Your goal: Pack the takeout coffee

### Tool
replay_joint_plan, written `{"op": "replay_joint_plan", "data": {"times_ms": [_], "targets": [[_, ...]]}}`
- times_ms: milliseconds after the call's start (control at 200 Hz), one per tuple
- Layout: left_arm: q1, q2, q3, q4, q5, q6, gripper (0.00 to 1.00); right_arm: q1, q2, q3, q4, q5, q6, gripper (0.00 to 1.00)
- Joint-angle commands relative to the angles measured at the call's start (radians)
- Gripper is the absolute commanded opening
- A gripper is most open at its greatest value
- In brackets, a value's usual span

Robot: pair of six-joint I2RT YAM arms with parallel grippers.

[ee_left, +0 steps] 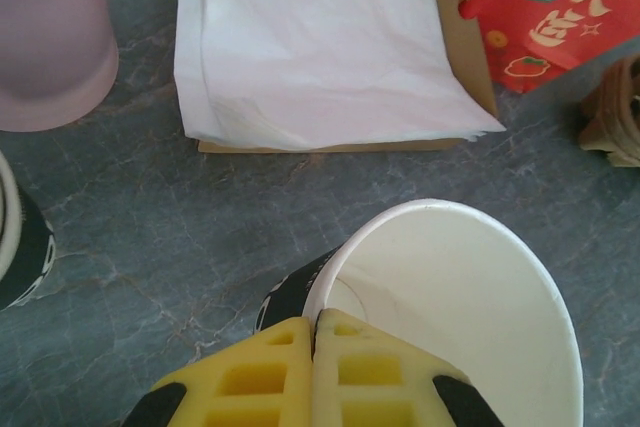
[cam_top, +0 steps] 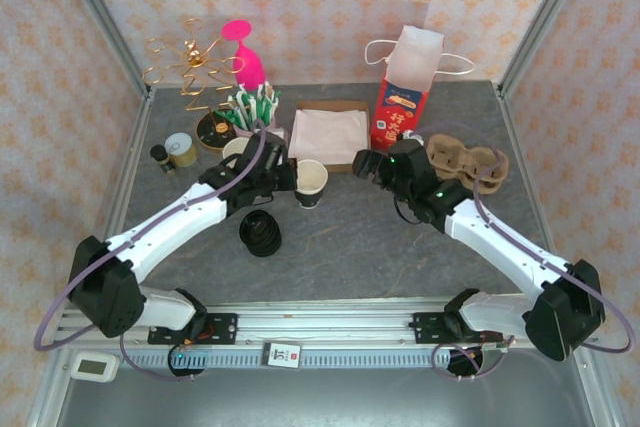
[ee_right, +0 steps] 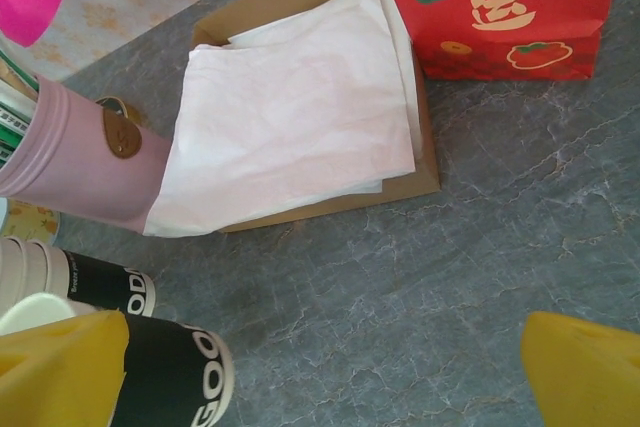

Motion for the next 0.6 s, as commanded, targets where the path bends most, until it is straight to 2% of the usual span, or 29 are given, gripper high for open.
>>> {"op": "replay_joint_plan", "data": {"times_ms": [0,105,596], "targets": [[-0.005,0.025,-0.029,0.135,-0.032,-0.033,0.0,-0.007,0.009,-0.022,0.026,0.001,0.01,1.0],[-0.001,0.049,-0.049,0.169,-0.085,-0.05,0.0,-0.007,0.008,-0.025,0.028,0.011,0.009,0.99],[0.019,0.144,-0.037,0.182,-0.139,-0.103,0.0,-0.007,0.01,-0.042,0.046,0.013,0.008,1.0]]}}
